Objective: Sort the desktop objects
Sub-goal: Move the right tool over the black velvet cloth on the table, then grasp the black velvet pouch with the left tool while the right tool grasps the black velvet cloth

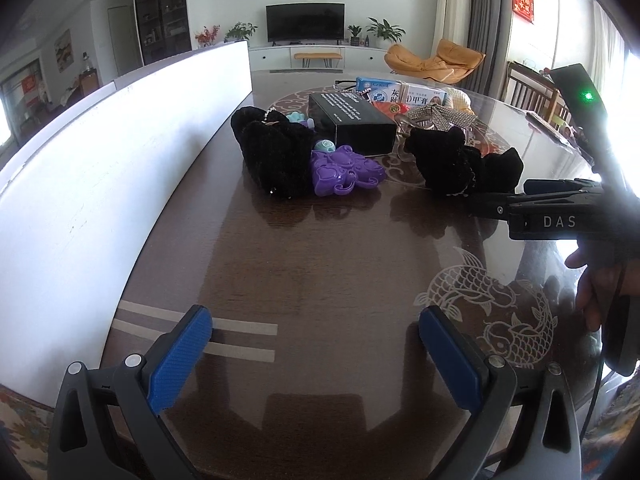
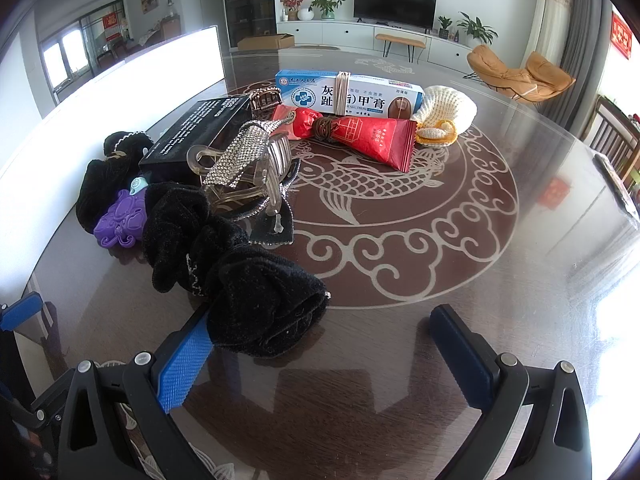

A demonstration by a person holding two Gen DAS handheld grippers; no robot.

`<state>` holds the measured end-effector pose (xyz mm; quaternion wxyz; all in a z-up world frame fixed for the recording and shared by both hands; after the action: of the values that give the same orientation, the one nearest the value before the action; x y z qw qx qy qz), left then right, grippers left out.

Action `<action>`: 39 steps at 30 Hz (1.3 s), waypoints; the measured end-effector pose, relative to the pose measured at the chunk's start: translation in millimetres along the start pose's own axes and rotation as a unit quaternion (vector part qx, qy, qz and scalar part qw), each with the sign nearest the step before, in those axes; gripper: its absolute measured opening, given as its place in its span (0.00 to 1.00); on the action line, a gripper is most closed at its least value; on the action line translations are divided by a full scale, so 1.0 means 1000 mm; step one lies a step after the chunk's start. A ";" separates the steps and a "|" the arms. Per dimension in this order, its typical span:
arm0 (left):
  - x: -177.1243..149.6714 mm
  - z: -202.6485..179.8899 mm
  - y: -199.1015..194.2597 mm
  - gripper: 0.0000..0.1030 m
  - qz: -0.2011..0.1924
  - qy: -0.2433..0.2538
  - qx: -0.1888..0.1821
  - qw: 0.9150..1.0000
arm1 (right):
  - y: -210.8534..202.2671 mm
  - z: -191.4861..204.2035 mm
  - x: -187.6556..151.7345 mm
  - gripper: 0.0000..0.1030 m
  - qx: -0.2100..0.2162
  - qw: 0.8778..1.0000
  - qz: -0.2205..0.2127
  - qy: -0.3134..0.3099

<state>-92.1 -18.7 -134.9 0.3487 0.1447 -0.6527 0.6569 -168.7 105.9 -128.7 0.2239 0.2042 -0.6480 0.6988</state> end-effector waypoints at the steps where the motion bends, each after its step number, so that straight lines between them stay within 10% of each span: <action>1: -0.002 0.002 -0.002 1.00 -0.002 0.001 0.000 1.000 | 0.000 0.000 0.000 1.00 0.000 1.000 0.000 0.000; 14: -0.014 0.018 -0.009 1.00 -0.013 -0.017 0.016 1.000 | -0.014 0.041 0.021 0.98 0.052 0.990 0.039 -0.126; 21: -0.016 0.019 -0.010 1.00 -0.016 -0.020 0.019 0.999 | -0.015 0.070 -0.013 0.34 0.084 0.974 0.104 -0.185; 26: -0.015 0.020 -0.010 1.00 -0.016 -0.021 0.020 0.999 | -0.038 0.066 -0.038 0.34 0.118 0.973 0.121 -0.160; 31: -0.013 0.020 -0.009 1.00 -0.010 -0.023 0.018 1.000 | -0.045 0.058 -0.040 0.77 0.104 0.980 0.079 -0.151; 39: 0.033 0.020 0.000 1.00 -0.006 -0.051 -0.015 0.999 | -0.029 0.071 -0.039 0.77 0.113 0.982 0.049 -0.143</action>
<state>-120.9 -28.6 -111.9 0.3210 0.1767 -0.6784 0.6368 -120.1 35.0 -122.1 0.0703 0.2938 -0.5995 0.7412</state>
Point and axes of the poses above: each gripper's, at about its wrist camera, not at the fingertips, and y roughly the way its jaws point, z to its left, x to its top, the point moved 9 cm from there along y, roughly the way its jaws point, and after that the axes turned 9 degrees about y, right-handed, at the moved point
